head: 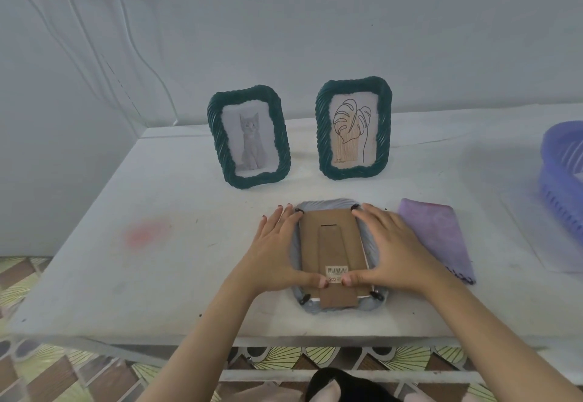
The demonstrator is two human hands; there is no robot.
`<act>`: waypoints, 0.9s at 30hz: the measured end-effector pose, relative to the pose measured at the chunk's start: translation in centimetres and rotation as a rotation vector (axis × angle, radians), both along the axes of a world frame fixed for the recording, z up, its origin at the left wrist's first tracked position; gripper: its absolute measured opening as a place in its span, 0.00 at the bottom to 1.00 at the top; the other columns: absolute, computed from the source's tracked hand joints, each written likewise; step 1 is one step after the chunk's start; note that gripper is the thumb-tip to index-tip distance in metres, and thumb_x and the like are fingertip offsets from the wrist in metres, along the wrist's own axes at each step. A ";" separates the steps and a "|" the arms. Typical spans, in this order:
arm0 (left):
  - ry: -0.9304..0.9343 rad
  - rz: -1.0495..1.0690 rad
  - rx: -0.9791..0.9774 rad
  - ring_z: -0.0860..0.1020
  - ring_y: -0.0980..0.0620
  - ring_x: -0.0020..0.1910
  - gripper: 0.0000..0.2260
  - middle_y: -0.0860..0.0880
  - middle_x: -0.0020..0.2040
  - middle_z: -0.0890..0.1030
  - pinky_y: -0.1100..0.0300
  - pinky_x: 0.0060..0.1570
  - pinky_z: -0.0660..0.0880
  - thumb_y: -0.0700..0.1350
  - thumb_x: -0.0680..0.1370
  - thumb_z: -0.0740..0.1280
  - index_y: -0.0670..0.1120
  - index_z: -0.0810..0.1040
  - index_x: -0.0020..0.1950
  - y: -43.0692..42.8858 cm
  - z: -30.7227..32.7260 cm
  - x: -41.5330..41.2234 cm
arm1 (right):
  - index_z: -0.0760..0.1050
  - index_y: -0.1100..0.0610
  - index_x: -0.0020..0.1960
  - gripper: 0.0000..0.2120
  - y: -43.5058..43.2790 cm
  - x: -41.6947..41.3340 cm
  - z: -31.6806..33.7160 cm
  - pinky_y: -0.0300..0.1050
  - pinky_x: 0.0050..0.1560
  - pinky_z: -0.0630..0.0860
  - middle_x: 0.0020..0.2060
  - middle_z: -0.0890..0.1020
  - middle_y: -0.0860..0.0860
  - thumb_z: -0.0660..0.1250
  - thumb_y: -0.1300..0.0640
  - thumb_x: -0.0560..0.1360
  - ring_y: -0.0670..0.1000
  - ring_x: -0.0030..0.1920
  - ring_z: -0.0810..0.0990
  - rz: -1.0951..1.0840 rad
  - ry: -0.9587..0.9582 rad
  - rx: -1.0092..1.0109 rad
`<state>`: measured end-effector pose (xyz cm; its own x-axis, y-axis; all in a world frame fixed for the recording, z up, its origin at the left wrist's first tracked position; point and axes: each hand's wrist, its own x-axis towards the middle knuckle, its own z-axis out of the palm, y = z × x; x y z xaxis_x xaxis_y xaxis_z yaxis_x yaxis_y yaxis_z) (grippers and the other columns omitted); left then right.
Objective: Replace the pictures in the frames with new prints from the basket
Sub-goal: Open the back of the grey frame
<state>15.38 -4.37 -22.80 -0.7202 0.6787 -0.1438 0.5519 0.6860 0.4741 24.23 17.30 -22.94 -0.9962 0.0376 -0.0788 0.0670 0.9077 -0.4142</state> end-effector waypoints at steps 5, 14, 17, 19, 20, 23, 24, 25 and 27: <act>0.028 -0.028 -0.088 0.38 0.51 0.75 0.54 0.50 0.77 0.41 0.54 0.71 0.35 0.70 0.62 0.68 0.50 0.43 0.76 0.1 0.4 -0.1 | 0.44 0.46 0.75 0.62 0.0 -0.2 0.4 0.48 0.72 0.51 0.75 0.48 0.46 0.52 0.16 0.48 0.50 0.73 0.49 0.012 -0.066 0.038; 0.021 -0.038 -0.252 0.41 0.45 0.73 0.59 0.48 0.75 0.43 0.50 0.71 0.41 0.75 0.55 0.63 0.53 0.37 0.75 1.2 0.6 -1.4 | 0.39 0.47 0.75 0.62 -0.3 -1.5 1.6 0.48 0.71 0.50 0.74 0.45 0.49 0.66 0.24 0.53 0.53 0.73 0.47 0.020 -0.201 0.091; 0.026 -0.044 -0.215 0.39 0.46 0.73 0.58 0.48 0.75 0.42 0.50 0.71 0.41 0.74 0.56 0.65 0.53 0.38 0.75 1.2 0.6 -1.4 | 0.39 0.46 0.75 0.62 -0.3 -1.4 1.7 0.48 0.71 0.50 0.74 0.45 0.49 0.66 0.24 0.53 0.53 0.73 0.47 0.010 -0.190 0.081; 0.060 -0.050 -0.120 0.39 0.49 0.73 0.55 0.50 0.75 0.42 0.50 0.71 0.41 0.73 0.57 0.65 0.54 0.42 0.76 0.9 0.4 -1.0 | 0.42 0.45 0.75 0.59 -0.4 -0.8 1.7 0.48 0.71 0.51 0.74 0.46 0.47 0.66 0.24 0.54 0.51 0.73 0.47 -0.003 -0.134 0.034; 0.081 -0.055 -0.041 0.41 0.50 0.73 0.52 0.51 0.75 0.43 0.51 0.71 0.43 0.72 0.59 0.65 0.56 0.46 0.75 0.7 0.4 -0.5 | 0.44 0.43 0.75 0.57 -0.6 -0.4 1.6 0.49 0.71 0.51 0.74 0.46 0.46 0.66 0.25 0.55 0.50 0.73 0.47 -0.010 -0.095 -0.008; 0.165 -0.066 0.221 0.55 0.53 0.69 0.34 0.54 0.72 0.60 0.56 0.67 0.55 0.65 0.65 0.65 0.59 0.63 0.70 -0.3 -0.1 1.5 | 0.52 0.40 0.73 0.48 -1.0 1.6 0.8 0.50 0.73 0.53 0.74 0.50 0.42 0.64 0.25 0.58 0.44 0.73 0.48 -0.004 0.057 -0.130; 0.187 -0.059 0.288 0.60 0.55 0.66 0.28 0.55 0.69 0.66 0.56 0.65 0.59 0.62 0.67 0.65 0.58 0.68 0.67 -0.6 -0.4 2.2 | 0.55 0.38 0.71 0.44 -1.1 2.4 0.5 0.47 0.71 0.55 0.73 0.51 0.38 0.62 0.25 0.60 0.41 0.72 0.48 0.004 0.095 -0.155; 0.201 -0.047 0.342 0.64 0.58 0.63 0.23 0.56 0.65 0.71 0.57 0.63 0.63 0.58 0.69 0.65 0.57 0.73 0.63 -0.9 -0.6 3.0 | 0.57 0.36 0.70 0.40 -1.2 3.3 0.3 0.43 0.69 0.55 0.71 0.52 0.34 0.61 0.26 0.61 0.36 0.71 0.48 0.012 0.117 -0.177; 0.203 -0.021 0.422 0.69 0.62 0.60 0.16 0.60 0.60 0.76 0.58 0.61 0.68 0.55 0.71 0.67 0.56 0.77 0.58 -1.5 -1.1 4.2 | 0.62 0.34 0.67 0.35 -1.1 4.9 0.0 0.35 0.64 0.52 0.69 0.52 0.28 0.62 0.27 0.62 0.30 0.68 0.48 0.022 0.134 -0.223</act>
